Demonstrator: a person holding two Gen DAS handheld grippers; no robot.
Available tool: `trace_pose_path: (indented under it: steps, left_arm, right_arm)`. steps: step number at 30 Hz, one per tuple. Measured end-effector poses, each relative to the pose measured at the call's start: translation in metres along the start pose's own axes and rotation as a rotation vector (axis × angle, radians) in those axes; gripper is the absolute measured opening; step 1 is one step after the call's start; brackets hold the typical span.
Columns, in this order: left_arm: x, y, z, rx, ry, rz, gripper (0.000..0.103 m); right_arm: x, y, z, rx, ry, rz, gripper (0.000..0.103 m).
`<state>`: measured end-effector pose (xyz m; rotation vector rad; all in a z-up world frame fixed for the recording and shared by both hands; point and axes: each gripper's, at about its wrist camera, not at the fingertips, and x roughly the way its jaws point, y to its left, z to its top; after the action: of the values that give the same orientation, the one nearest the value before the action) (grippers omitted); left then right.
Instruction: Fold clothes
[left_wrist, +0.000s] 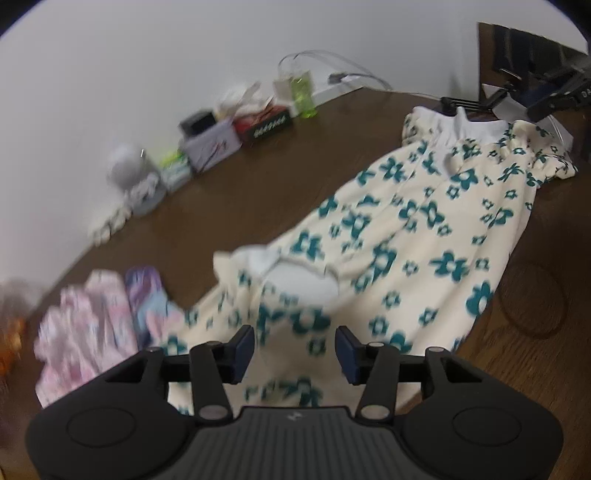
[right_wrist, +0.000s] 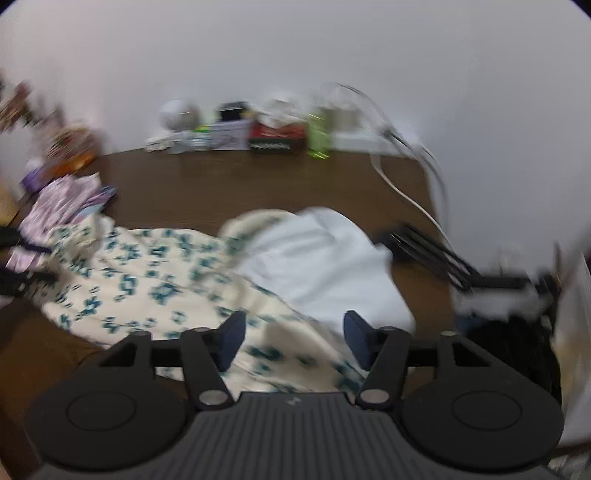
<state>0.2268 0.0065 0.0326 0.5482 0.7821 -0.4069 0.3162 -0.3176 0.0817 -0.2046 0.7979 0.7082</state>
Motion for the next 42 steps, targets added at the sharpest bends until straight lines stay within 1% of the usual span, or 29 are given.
trace_pose_path:
  steps: [1,4,6,7,8,9,10,11,12,14,17,19,21,22,23,24,26,27,29,32,36,39,40,42]
  left_arm:
    - [0.000,-0.004,0.006,0.021,-0.011,0.003,0.050]
    - [0.007,-0.016,0.021,0.074,-0.044,-0.035,0.052]
    - [0.017,-0.026,0.030,0.116,-0.046,-0.059,0.053]
    - [0.024,-0.029,0.032,0.124,-0.029,-0.070,0.053]
    - [0.031,-0.032,0.034,0.131,-0.012,-0.082,0.046]
    - [0.038,-0.035,0.036,0.139,0.005,-0.094,0.030]
    - [0.045,-0.038,0.037,0.147,0.022,-0.106,0.021]
    - [0.050,-0.038,0.037,0.143,0.038,-0.119,0.005]
    - [0.052,-0.036,0.037,0.133,0.046,-0.127,0.004]
    - [0.053,-0.030,0.037,0.090,0.035,-0.106,0.003]
    - [0.054,-0.017,0.036,0.033,0.036,-0.079,0.003]
    - [0.055,-0.016,0.032,0.026,0.045,-0.075,0.004]
    - [0.057,-0.016,0.028,0.020,0.053,-0.070,0.007]
    - [0.057,-0.016,0.026,0.016,0.057,-0.068,0.009]
    - [0.053,-0.014,0.024,0.002,0.048,-0.067,0.013]
    - [0.049,-0.012,0.023,-0.012,0.038,-0.066,0.024]
    - [0.036,-0.008,0.017,-0.030,0.013,-0.056,0.034]
    - [0.028,-0.007,0.014,-0.035,-0.003,-0.048,0.034]
    - [0.013,-0.003,0.005,-0.048,-0.030,-0.032,0.034]
    - [-0.003,0.001,-0.010,-0.074,-0.044,-0.022,0.034]
    - [0.001,0.001,-0.029,-0.089,0.003,-0.012,0.034]
    - [0.008,0.003,-0.039,-0.119,0.022,0.009,0.033]
    - [0.009,0.004,-0.042,-0.140,0.024,0.005,0.033]
    - [0.009,0.005,-0.047,-0.158,0.016,0.000,0.033]
  right_arm:
    - [0.005,0.011,0.004,-0.040,0.003,0.005,0.064]
    - [0.035,0.037,0.013,-0.120,0.033,0.010,0.064]
    - [0.055,0.049,0.016,-0.139,0.054,0.024,0.064]
    - [0.066,0.053,0.017,-0.141,0.065,0.035,0.063]
    - [0.075,0.055,0.016,-0.137,0.079,0.050,0.056]
    - [0.082,0.056,0.015,-0.134,0.096,0.067,0.047]
    - [0.088,0.058,0.014,-0.131,0.113,0.084,0.020]
    - [0.093,0.058,0.013,-0.126,0.123,0.097,0.014]
    - [0.093,0.057,0.013,-0.113,0.111,0.099,0.013]
    - [0.092,0.053,0.014,-0.087,0.087,0.103,0.009]
    - [0.095,0.051,0.013,-0.064,0.076,0.099,0.009]
    - [0.099,0.051,0.013,-0.052,0.076,0.094,0.009]
    - [0.102,0.051,0.012,-0.040,0.074,0.087,0.013]
    - [0.102,0.051,0.009,-0.032,0.073,0.076,0.024]
    - [0.101,0.050,0.007,-0.022,0.066,0.067,0.034]
    - [0.094,0.048,0.005,-0.006,0.041,0.064,0.037]
    - [0.071,0.043,0.001,0.024,-0.022,0.072,0.038]
    - [0.060,0.041,-0.001,0.031,-0.049,0.074,0.038]
    - [0.038,0.044,-0.008,0.000,-0.076,0.065,0.038]
    - [0.019,0.054,-0.020,-0.065,-0.086,0.026,0.037]
    - [0.026,0.066,-0.028,-0.136,-0.092,-0.067,0.037]
    - [0.045,0.065,-0.032,-0.143,-0.050,-0.144,0.037]
    - [0.051,0.064,-0.035,-0.141,-0.034,-0.163,0.037]
    - [0.057,0.059,-0.041,-0.124,-0.015,-0.166,0.037]
